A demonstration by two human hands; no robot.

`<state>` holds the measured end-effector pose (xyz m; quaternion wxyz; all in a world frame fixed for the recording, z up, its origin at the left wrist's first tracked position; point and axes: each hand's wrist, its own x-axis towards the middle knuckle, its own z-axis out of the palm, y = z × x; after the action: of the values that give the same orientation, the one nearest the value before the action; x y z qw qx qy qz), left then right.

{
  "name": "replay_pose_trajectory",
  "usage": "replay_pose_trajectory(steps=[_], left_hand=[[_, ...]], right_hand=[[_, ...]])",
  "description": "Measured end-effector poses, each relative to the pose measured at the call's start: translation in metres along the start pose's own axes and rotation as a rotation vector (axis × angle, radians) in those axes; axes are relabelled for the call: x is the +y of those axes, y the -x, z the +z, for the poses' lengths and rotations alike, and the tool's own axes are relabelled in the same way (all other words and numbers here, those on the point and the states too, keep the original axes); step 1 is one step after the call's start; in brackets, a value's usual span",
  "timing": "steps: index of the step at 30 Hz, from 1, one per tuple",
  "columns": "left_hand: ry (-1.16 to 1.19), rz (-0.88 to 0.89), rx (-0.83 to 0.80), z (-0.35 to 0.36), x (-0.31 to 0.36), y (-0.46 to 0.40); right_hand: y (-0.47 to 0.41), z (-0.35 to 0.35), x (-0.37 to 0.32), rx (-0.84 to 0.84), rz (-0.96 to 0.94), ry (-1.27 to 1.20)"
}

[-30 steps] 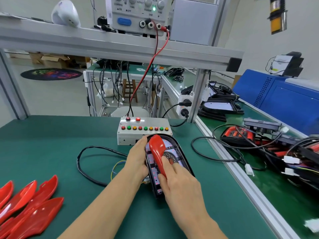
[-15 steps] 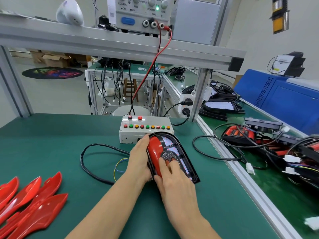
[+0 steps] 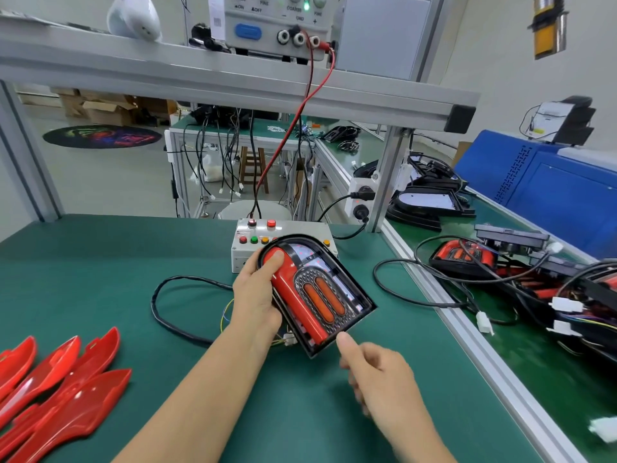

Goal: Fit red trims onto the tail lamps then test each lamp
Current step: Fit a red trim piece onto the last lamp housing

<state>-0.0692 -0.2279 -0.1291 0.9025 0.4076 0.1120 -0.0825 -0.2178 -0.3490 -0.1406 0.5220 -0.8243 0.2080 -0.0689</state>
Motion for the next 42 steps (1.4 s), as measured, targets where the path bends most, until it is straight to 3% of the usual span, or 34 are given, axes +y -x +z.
replay_pose_trajectory(steps=[2,5,11,23,42], left_hand=[[0.012,0.003,0.001,0.002,-0.001,0.001],[0.010,-0.013,-0.004,0.004,-0.004,0.004],[-0.019,0.007,-0.042,0.007,-0.009,0.012],[-0.043,0.017,-0.039,0.005,-0.009,0.011],[-0.072,-0.022,-0.112,0.000,-0.007,0.006]], right_hand=[[-0.002,0.003,0.000,-0.146,0.175,-0.248],[-0.006,0.012,-0.003,-0.300,0.234,-0.571],[-0.015,0.021,-0.013,-0.308,0.214,-0.923],[-0.015,0.024,-0.008,-0.269,0.084,-0.792],[-0.017,0.016,-0.002,-0.201,0.132,-0.728]])
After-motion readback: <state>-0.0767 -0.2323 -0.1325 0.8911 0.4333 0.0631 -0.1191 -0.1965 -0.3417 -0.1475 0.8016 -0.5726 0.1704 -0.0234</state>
